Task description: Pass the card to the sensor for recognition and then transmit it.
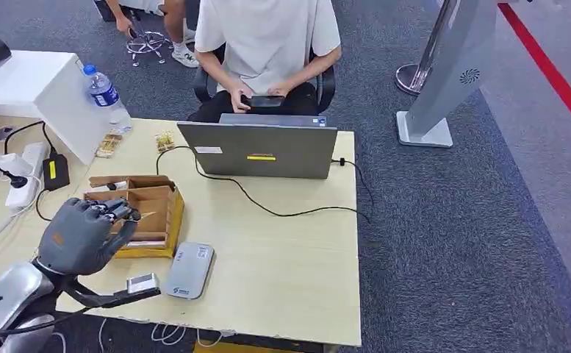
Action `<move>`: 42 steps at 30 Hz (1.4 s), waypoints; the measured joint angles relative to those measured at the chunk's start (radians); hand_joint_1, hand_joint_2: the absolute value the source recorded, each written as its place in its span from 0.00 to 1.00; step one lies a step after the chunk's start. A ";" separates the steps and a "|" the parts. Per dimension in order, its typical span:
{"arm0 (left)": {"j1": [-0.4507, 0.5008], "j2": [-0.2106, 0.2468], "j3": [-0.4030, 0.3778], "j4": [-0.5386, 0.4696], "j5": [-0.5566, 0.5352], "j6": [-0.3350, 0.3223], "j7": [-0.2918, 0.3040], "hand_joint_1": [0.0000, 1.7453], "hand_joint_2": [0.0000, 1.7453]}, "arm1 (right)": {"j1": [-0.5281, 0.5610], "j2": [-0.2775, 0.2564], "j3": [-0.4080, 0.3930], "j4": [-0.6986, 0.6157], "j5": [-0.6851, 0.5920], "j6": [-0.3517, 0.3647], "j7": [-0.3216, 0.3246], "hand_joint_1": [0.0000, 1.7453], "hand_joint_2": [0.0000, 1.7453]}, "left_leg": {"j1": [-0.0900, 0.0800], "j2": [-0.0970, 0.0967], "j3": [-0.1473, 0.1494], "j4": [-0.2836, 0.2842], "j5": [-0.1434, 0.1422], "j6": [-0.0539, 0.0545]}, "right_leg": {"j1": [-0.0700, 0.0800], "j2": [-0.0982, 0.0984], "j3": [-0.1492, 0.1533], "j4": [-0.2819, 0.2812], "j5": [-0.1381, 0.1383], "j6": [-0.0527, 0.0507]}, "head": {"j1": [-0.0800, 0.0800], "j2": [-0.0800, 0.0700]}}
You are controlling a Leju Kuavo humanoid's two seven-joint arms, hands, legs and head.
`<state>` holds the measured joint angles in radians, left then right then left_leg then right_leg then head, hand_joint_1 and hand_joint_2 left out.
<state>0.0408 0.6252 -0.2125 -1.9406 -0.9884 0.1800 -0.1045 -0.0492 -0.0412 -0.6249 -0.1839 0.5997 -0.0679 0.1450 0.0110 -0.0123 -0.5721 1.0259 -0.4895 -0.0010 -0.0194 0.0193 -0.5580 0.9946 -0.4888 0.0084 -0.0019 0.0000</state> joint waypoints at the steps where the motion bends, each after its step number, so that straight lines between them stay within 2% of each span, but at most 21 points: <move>1: -0.041 -0.012 0.000 0.003 0.011 -0.010 0.003 1.00 1.00 | 0.000 0.000 0.000 0.000 0.010 0.004 0.000 0.00 1.00 | 0.000 -0.002 -0.001 0.000 0.001 0.001 | 0.000 -0.003 0.001 0.000 0.000 0.000 | 0.000 0.000; 3: -0.144 -0.050 -0.001 0.029 0.012 -0.023 0.017 1.00 1.00 | -0.005 0.002 0.000 0.000 0.033 0.010 -0.002 0.00 1.00 | 0.000 -0.006 -0.002 0.000 0.002 0.002 | 0.000 -0.008 0.001 0.000 0.001 0.001 | 0.002 0.000; 5: -0.256 -0.102 -0.006 0.092 -0.035 0.005 0.037 1.00 1.00 | -0.011 0.002 0.007 0.000 0.066 0.020 -0.007 0.00 1.00 | 0.000 -0.006 -0.002 0.001 0.004 0.003 | 0.000 -0.008 0.001 0.000 0.002 0.002 | 0.001 0.000; 7: -0.380 -0.148 -0.026 0.204 -0.140 0.100 0.060 1.00 1.00 | -0.019 0.003 0.020 0.000 0.107 0.025 -0.013 0.00 1.00 | 0.000 -0.007 -0.004 0.001 0.007 0.002 | 0.000 -0.009 0.002 0.000 0.006 0.001 | 0.002 0.000; 10: -0.548 -0.227 -0.059 0.387 -0.207 0.204 0.053 1.00 1.00 | -0.036 0.005 0.040 0.000 0.146 0.031 -0.009 0.00 1.00 | 0.000 -0.006 -0.003 0.002 0.007 0.003 | 0.000 -0.007 0.002 0.000 0.007 0.002 | 0.001 0.000; 11: -0.573 -0.238 -0.065 0.428 -0.219 0.223 0.050 1.00 1.00 | -0.039 0.005 0.046 0.000 0.155 0.033 -0.007 0.00 1.00 | 0.000 -0.006 -0.003 0.002 0.008 0.003 | 0.000 -0.007 0.002 0.000 0.008 0.002 | 0.001 0.000; 15: -0.584 -0.242 -0.067 0.439 -0.222 0.228 0.050 1.00 1.00 | -0.040 0.005 0.047 0.000 0.157 0.034 -0.006 0.00 1.00 | 0.000 -0.006 -0.003 0.002 0.008 0.003 | 0.000 -0.007 0.002 0.000 0.008 0.002 | 0.001 0.000; 16: -0.626 -0.267 -0.079 0.503 -0.239 0.263 0.045 1.00 1.00 | -0.046 0.007 0.055 0.000 0.166 0.038 -0.001 0.00 1.00 | 0.000 -0.006 -0.004 0.002 0.008 0.003 | 0.000 -0.006 0.002 0.000 0.008 0.002 | 0.001 0.000; 17: -0.727 -0.322 -0.105 0.674 -0.261 0.345 0.029 1.00 1.00 | -0.063 0.010 0.059 0.000 0.167 0.050 0.006 0.00 1.00 | 0.000 -0.005 -0.004 0.003 0.008 0.003 | 0.000 -0.005 0.001 0.000 0.009 0.003 | 0.002 0.000; 18: -0.814 -0.384 -0.129 0.844 -0.264 0.362 0.010 1.00 1.00 | -0.076 0.013 0.072 0.000 0.197 0.051 0.019 0.00 1.00 | 0.000 -0.005 -0.004 0.004 0.008 0.003 | 0.000 -0.005 0.001 0.000 0.009 0.003 | 0.002 0.000; 22: -0.897 -0.450 -0.150 1.005 -0.264 0.365 0.002 1.00 1.00 | -0.085 0.015 0.088 0.000 0.218 0.056 0.029 0.00 1.00 | 0.000 -0.004 -0.006 0.004 0.008 0.003 | 0.000 -0.003 -0.001 0.000 0.009 0.003 | 0.002 0.000; 25: -0.938 -0.477 -0.162 1.078 -0.265 0.367 0.002 1.00 1.00 | -0.088 0.015 0.096 0.000 0.221 0.057 0.029 0.00 1.00 | 0.000 -0.004 -0.007 0.004 0.008 0.003 | 0.000 -0.003 -0.001 0.000 0.009 0.003 | 0.002 0.000; 34: -0.991 -0.492 -0.166 1.151 -0.226 0.367 -0.001 1.00 1.00 | -0.088 0.015 0.101 0.000 0.230 0.057 0.026 0.00 1.00 | 0.000 -0.003 -0.008 0.003 0.008 0.003 | 0.000 -0.003 -0.003 0.000 0.009 0.003 | 0.001 0.000; 35: -0.991 -0.492 -0.166 1.154 -0.222 0.367 -0.002 0.00 1.00 | -0.088 0.015 0.101 0.000 0.233 0.057 0.026 0.00 1.00 | 0.000 -0.003 -0.008 0.003 0.008 0.003 | 0.000 -0.003 -0.003 0.000 0.009 0.003 | 0.001 0.000; 42: -0.991 -0.491 -0.166 1.187 -0.200 0.359 -0.006 0.00 1.00 | -0.087 0.015 0.101 0.000 0.236 0.053 0.025 0.00 1.00 | 0.000 -0.003 -0.009 0.003 0.008 0.003 | 0.000 -0.003 -0.003 0.000 0.009 0.003 | 0.002 0.000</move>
<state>-0.9504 0.1339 -0.3788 -0.7534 -1.1887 0.5394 -0.1110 -0.1363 -0.0259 -0.5241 -0.1839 0.8362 -0.0145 0.1701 0.0109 -0.0152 -0.5807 1.0293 -0.4814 0.0018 -0.0196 0.0164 -0.5612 0.9951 -0.4796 0.0110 -0.0004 0.0000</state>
